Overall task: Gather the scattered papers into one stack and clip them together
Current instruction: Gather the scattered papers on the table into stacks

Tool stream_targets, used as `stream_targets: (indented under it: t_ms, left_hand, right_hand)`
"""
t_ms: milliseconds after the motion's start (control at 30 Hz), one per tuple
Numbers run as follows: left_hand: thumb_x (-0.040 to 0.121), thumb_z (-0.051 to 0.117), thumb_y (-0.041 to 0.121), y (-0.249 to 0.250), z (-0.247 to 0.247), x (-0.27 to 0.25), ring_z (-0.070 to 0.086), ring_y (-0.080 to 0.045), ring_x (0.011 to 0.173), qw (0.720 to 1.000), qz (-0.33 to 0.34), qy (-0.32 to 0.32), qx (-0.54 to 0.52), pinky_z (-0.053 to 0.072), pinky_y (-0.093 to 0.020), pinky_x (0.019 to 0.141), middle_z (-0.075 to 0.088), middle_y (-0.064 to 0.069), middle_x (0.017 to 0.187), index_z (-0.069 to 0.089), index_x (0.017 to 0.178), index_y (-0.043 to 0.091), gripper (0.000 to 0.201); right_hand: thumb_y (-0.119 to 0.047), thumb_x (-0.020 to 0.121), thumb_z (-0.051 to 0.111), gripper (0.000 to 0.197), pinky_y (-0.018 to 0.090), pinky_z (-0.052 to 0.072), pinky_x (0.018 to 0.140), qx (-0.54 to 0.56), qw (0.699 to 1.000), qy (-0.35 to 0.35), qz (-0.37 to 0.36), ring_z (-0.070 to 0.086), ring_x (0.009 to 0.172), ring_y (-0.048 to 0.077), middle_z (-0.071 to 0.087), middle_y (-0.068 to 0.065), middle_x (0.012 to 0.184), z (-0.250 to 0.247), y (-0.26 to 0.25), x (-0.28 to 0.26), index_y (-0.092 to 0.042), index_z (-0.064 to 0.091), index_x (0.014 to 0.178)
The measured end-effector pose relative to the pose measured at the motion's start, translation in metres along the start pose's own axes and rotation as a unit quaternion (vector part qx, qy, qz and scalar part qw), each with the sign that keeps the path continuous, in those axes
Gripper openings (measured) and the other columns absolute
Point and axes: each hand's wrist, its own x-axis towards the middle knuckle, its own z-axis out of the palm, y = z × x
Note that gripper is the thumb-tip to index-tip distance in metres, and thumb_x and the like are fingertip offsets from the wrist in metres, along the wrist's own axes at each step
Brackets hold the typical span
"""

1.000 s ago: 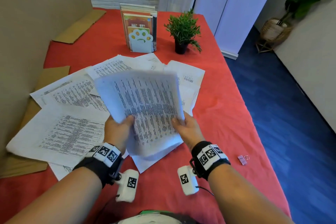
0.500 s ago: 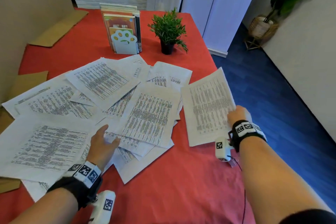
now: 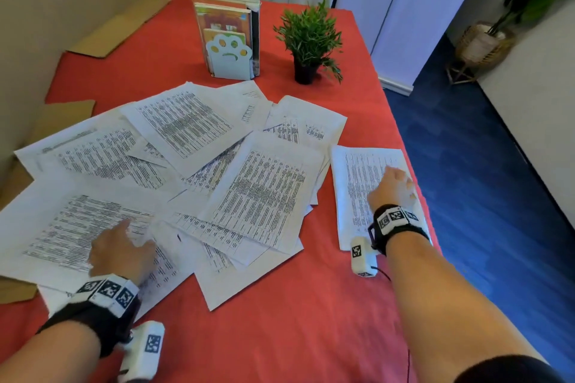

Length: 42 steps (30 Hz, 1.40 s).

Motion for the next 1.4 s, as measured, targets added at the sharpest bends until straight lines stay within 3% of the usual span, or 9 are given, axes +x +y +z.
stream_targets:
  t_ms: [167, 267, 400, 533, 767, 867, 1067, 1233, 1400]
  left_hand:
    - [0.071, 0.065, 0.022, -0.029, -0.021, 0.012, 0.025, -0.042, 0.137, 0.984, -0.172, 0.038, -0.011, 0.029, -0.058, 0.109, 0.022, -0.014, 0.151, 0.026, 0.141, 0.024, 0.081]
    - [0.077, 0.069, 0.017, -0.058, -0.025, 0.03, 0.036, -0.05, 0.129, 0.968, -0.228, 0.037, -0.097, 0.034, -0.058, 0.105, 0.029, -0.03, 0.145, 0.023, 0.142, 0.007, 0.08]
    - [0.07, 0.08, 0.025, -0.078, -0.027, 0.043, 0.038, -0.05, 0.128, 0.964, -0.224, 0.035, -0.139, 0.033, -0.058, 0.106, 0.035, -0.034, 0.141, 0.022, 0.143, 0.0, 0.096]
    - [0.037, 0.083, 0.045, -0.097, -0.02, 0.056, 0.039, -0.045, 0.125, 0.963, -0.24, 0.032, -0.115, 0.037, -0.06, 0.102, 0.033, -0.02, 0.142, 0.011, 0.144, 0.036, 0.128]
    - [0.071, 0.075, 0.039, -0.078, -0.023, 0.03, 0.024, -0.046, 0.134, 0.988, -0.15, 0.033, -0.031, 0.031, -0.058, 0.107, 0.023, -0.013, 0.152, 0.024, 0.146, 0.025, 0.092]
    - [0.07, 0.075, 0.04, -0.078, -0.019, 0.028, 0.023, -0.043, 0.136, 0.996, -0.085, 0.013, -0.008, 0.027, -0.057, 0.11, 0.023, -0.008, 0.154, 0.024, 0.147, 0.022, 0.094]
    - [0.06, 0.085, 0.029, -0.069, -0.014, 0.014, 0.02, -0.037, 0.14, 0.998, 0.01, -0.067, 0.005, 0.027, -0.049, 0.114, 0.014, -0.011, 0.154, 0.02, 0.148, 0.028, 0.11]
    - [0.071, 0.08, 0.012, -0.062, -0.012, 0.003, 0.029, -0.034, 0.138, 0.989, 0.024, -0.022, -0.142, 0.026, -0.039, 0.114, 0.025, -0.018, 0.149, 0.027, 0.147, 0.019, 0.093]
    - [0.073, 0.073, -0.004, -0.067, -0.019, 0.01, 0.044, -0.036, 0.13, 0.973, 0.003, 0.02, -0.228, 0.038, -0.043, 0.106, 0.042, -0.015, 0.146, 0.019, 0.148, 0.017, 0.095]
  right_hand:
    - [-0.004, 0.089, 0.046, 0.024, 0.03, 0.045, 0.081, 0.177, 0.976, -0.098, -0.079, 0.057, 0.088, 0.025, 0.054, 0.013, 0.106, 0.032, -0.065, -0.037, -0.01, 0.064, 0.105]
    - [-0.015, 0.091, 0.052, 0.038, 0.036, 0.043, 0.099, 0.206, 0.965, -0.152, -0.049, 0.054, 0.115, 0.03, 0.044, 0.018, 0.134, 0.056, -0.089, -0.056, -0.01, 0.052, 0.129]
    - [-0.021, 0.089, 0.058, 0.063, 0.041, 0.037, 0.105, 0.21, 0.966, -0.15, -0.001, 0.041, 0.127, 0.038, 0.028, 0.017, 0.146, 0.067, -0.109, -0.062, -0.018, 0.03, 0.145]
    - [0.0, 0.085, 0.049, 0.068, 0.032, 0.045, 0.089, 0.262, 0.949, -0.175, 0.016, 0.051, 0.111, 0.035, 0.022, 0.014, 0.145, 0.065, -0.119, -0.059, -0.023, 0.028, 0.146]
    - [0.01, 0.085, 0.039, 0.063, 0.019, 0.042, 0.063, 0.183, 0.957, -0.197, -0.107, 0.054, 0.103, 0.027, 0.032, 0.012, 0.142, 0.074, -0.127, -0.073, -0.015, 0.04, 0.143]
    - [0.012, 0.085, 0.042, 0.065, 0.006, 0.039, 0.044, 0.186, 0.952, -0.205, -0.127, 0.048, 0.082, 0.007, 0.031, 0.009, 0.147, 0.075, -0.121, -0.082, -0.017, 0.039, 0.143]
    - [0.015, 0.082, 0.039, 0.07, 0.007, 0.039, 0.048, 0.162, 0.948, -0.23, -0.151, 0.046, 0.09, 0.011, 0.032, 0.006, 0.147, 0.073, -0.102, -0.1, -0.024, 0.043, 0.14]
    - [0.004, 0.083, 0.054, 0.075, 0.028, 0.035, 0.102, 0.24, 0.945, -0.189, -0.118, 0.038, 0.135, 0.026, 0.033, 0.009, 0.15, 0.07, -0.089, -0.107, -0.022, 0.025, 0.147]
    - [-0.006, 0.092, 0.047, 0.048, 0.032, 0.043, 0.083, 0.21, 0.966, -0.146, -0.043, 0.058, 0.105, 0.034, 0.059, 0.017, 0.12, 0.062, -0.083, -0.108, -0.016, 0.038, 0.138]
